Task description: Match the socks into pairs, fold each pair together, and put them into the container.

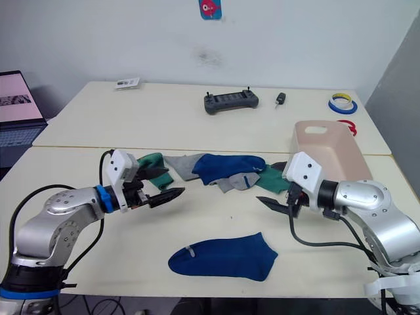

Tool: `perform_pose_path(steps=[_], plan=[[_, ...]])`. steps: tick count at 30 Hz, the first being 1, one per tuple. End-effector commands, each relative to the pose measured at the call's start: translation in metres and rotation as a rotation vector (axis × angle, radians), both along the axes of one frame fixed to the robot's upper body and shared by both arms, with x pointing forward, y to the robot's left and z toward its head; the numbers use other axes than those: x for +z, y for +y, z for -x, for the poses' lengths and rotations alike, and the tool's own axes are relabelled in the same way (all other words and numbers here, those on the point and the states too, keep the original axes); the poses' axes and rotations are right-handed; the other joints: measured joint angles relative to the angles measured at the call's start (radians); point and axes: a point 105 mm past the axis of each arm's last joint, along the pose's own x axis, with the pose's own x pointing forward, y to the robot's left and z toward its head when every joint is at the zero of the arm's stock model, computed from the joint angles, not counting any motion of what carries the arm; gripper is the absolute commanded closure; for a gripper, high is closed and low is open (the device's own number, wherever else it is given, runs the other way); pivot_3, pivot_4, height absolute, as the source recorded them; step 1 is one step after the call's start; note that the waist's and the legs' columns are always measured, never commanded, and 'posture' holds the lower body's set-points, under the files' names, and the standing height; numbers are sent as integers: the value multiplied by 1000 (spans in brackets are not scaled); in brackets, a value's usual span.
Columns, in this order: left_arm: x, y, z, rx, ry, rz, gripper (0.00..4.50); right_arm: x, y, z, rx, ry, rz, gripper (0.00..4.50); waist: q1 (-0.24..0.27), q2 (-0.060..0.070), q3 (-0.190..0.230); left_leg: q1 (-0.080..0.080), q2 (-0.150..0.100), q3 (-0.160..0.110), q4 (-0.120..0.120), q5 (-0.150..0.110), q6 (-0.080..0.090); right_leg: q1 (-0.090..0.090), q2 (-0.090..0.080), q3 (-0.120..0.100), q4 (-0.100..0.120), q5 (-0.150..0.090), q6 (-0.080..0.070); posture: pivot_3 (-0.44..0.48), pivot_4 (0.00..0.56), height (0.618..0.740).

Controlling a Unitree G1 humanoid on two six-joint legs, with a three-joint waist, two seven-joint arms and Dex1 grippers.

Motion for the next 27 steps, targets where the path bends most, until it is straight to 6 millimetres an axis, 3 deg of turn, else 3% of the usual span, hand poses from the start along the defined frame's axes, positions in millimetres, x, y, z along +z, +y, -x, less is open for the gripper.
perform_pose_path(steps=[1, 15, 19, 27], plan=[[9, -2, -6, 16, -77, -14, 11, 8, 4, -2, -13, -104, 26, 0, -1, 0, 0, 0, 0, 0, 0, 0, 0, 0, 0, 0, 0, 0, 0, 0, 150, 740], [2, -5, 4, -2, -107, -19, 11, 6, 18, -41, -32, -357, 228, 0, -2, 0, 0, 0, 0, 0, 0, 0, 0, -1, 0, 0, 0, 0, 0, 0, 150, 740], [1, 0, -7, 60, -108, -23, 11, 3, 20, -45, -28, -363, 251, 0, -1, 0, 0, 0, 0, 0, 0, 0, 0, 0, 0, 0, 0, 0, 0, 0, 150, 740], [4, -10, -30, 212, 102, 228, 11, 4, 30, -38, -9, -328, 186, 0, -1, 0, 0, 0, 0, -1, 1, 0, 0, 0, -1, -1, 1, 0, 0, 0, 150, 740]])
